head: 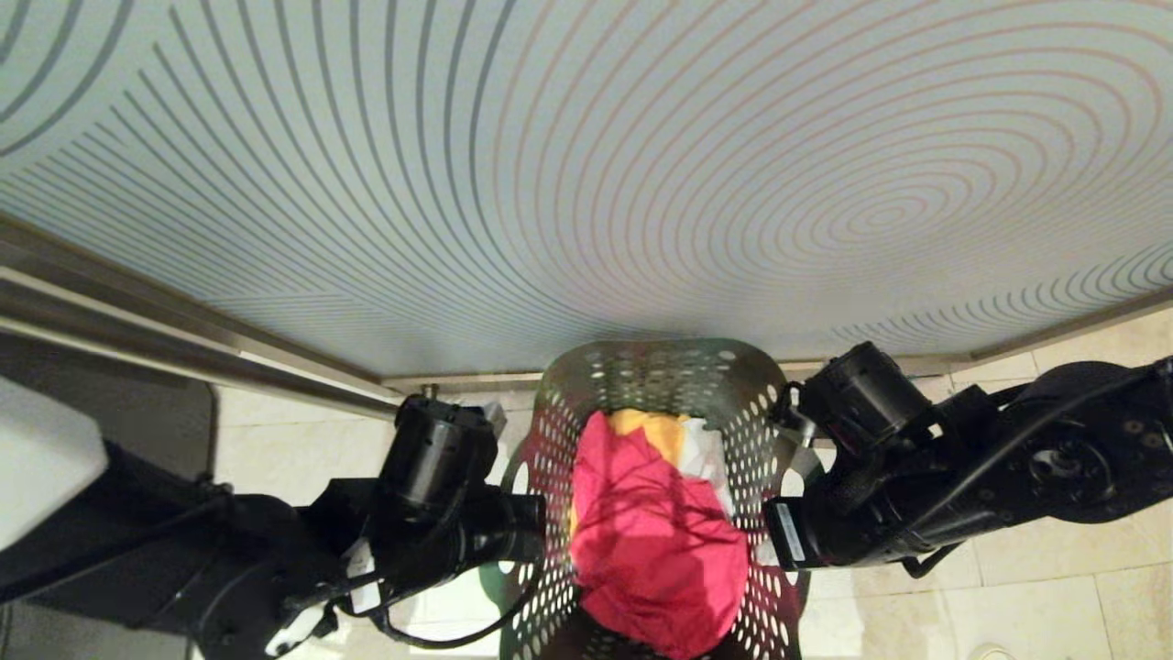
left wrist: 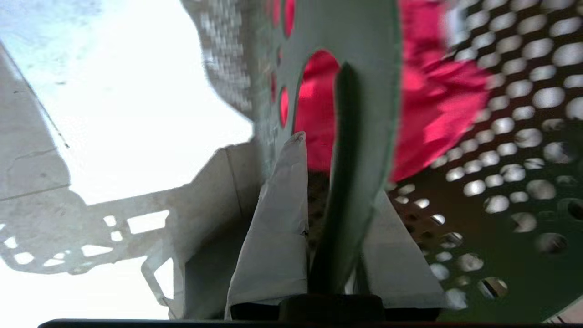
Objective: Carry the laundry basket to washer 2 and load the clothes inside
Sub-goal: Pick up the clothes basket and put it beside the washing machine
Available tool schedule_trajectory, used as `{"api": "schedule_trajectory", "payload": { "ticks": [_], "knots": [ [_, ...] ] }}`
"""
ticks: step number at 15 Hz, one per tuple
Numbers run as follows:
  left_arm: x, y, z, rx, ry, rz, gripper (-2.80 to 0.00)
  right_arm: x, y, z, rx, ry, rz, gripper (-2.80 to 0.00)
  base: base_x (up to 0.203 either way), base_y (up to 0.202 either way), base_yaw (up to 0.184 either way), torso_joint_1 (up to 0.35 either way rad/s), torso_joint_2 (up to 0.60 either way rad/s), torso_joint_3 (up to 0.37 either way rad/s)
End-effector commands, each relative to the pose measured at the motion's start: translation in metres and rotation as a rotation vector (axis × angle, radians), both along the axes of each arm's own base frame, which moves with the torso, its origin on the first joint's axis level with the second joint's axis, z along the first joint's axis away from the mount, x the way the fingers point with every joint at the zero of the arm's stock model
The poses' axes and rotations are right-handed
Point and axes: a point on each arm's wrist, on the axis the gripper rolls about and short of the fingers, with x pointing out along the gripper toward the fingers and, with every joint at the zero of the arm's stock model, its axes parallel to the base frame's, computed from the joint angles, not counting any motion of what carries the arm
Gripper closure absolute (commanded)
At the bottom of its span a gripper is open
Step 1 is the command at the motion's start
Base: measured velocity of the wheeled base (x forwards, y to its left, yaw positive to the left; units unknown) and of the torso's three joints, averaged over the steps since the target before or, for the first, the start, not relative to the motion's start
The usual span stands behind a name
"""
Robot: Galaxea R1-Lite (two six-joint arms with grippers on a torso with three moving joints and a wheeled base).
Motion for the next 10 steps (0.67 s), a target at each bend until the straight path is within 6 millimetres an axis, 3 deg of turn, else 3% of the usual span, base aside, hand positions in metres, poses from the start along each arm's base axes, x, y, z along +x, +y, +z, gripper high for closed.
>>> {"api": "schedule_trajectory", "payload": {
  "ticks": [1, 4, 8, 10],
  "knots": [
    [-0.013, 0.010, 0.028, -0.053, -0.056, -0.003, 0.00, -0.016, -0.002, 0.020, 0.012, -0.054, 0.014, 0.00, 0.000, 0.000, 0.000, 0.000, 0.00, 0.000],
    [-0.037, 0.028, 0.048, -0.067, -0.077, -0.010, 0.00, -0.042, 0.000, 0.036, -0.046, -0.092, 0.039, 0.00, 0.000, 0.000, 0.000, 0.000, 0.00, 0.000],
    [-0.075, 0.060, 0.073, -0.038, -0.105, 0.024, 0.00, -0.083, -0.006, 0.062, -0.176, -0.007, 0.111, 0.00, 0.000, 0.000, 0.000, 0.000, 0.00, 0.000],
    [-0.096, 0.080, 0.080, -0.026, -0.095, 0.029, 0.00, -0.091, -0.010, 0.072, -0.169, -0.027, 0.114, 0.00, 0.000, 0.000, 0.000, 0.000, 0.00, 0.000]
  ]
}}
